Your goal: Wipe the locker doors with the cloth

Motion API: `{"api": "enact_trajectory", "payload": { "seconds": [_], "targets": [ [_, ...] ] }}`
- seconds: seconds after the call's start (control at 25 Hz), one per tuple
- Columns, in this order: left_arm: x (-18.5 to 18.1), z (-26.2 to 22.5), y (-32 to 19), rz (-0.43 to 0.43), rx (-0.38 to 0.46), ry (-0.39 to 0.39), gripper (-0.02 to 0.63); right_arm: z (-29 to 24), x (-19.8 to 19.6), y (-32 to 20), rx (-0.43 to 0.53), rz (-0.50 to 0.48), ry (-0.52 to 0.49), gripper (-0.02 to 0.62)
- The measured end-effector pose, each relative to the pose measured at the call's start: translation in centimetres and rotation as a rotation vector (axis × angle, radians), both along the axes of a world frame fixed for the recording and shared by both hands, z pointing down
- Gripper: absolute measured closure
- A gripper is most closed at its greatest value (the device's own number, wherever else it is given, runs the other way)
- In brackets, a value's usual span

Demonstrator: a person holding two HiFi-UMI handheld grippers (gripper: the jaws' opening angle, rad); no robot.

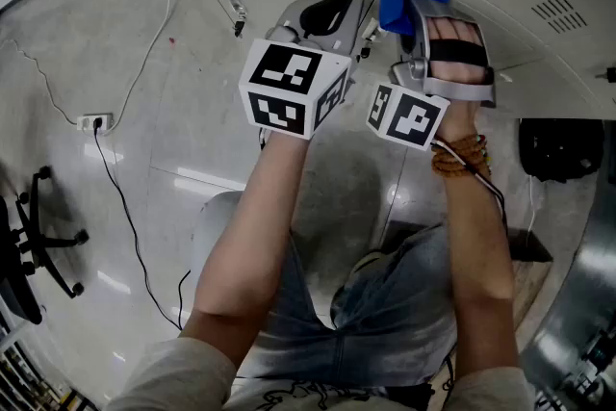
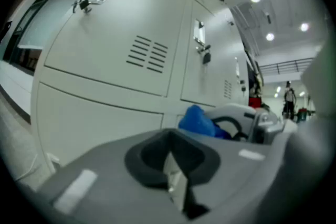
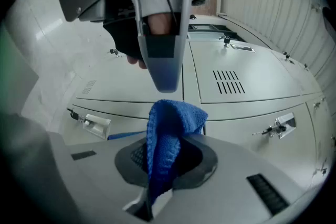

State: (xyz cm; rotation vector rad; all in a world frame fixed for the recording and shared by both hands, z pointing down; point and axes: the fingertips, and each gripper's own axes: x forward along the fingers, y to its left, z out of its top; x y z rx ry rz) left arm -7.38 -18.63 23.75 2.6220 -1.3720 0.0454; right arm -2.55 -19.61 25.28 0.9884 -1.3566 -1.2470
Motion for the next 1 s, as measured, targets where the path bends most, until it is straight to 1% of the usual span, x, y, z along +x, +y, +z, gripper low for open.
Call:
{"api": "enact_trajectory", "payload": {
  "seconds": [0.12,0.2,0.32,0.4,0.48,0.56,0.76,0.84,1.0],
  "targets": [
    [-0.5,0.0,-0.4,-0.009,0.001,0.011,0.604,0.1,-0.2,-0.5,0.037,-0.017,0.054,0.549],
    [-0.7,0.3,-0.5,-0.011,-0.004,0.01,0.604,0.5,-0.3,-0.5,0.039,-0.022,0.073,0.549],
    [-0.7,1.6,-0.6,-0.011,-0.002,-0.024,0.604,2.6,-0.3,-0.6,0.0,-0.025,0.091,0.549],
    [-0.5,3.2,-0.9,-0.017,0.015,-0.054,0.604,5.1,-0.2,-0.6,-0.045,-0.03,0.1,0.551],
    [0.1,5.5,-1.4,-0.019,0.014,-0.069,0.604,8.1,0.0,-0.6,-0.089,-0.034,0.117,0.549],
    [0.9,7.6,-1.8,-0.015,0.002,-0.078,0.604,10.3,0.4,-0.7,-0.085,-0.036,0.133,0.549],
    [2.9,11.4,-2.4,0.003,-0.012,-0.086,0.604,10.9,0.7,-1.0,0.023,-0.037,0.06,0.551],
    [3.3,12.5,-2.4,0.002,-0.011,-0.081,0.604,11.0,0.7,-0.8,0.04,-0.028,0.041,0.551],
    [3.5,14.2,-2.5,-0.008,-0.02,-0.077,0.604,11.8,0.7,-0.4,0.046,-0.008,-0.001,0.551]
  ]
}}
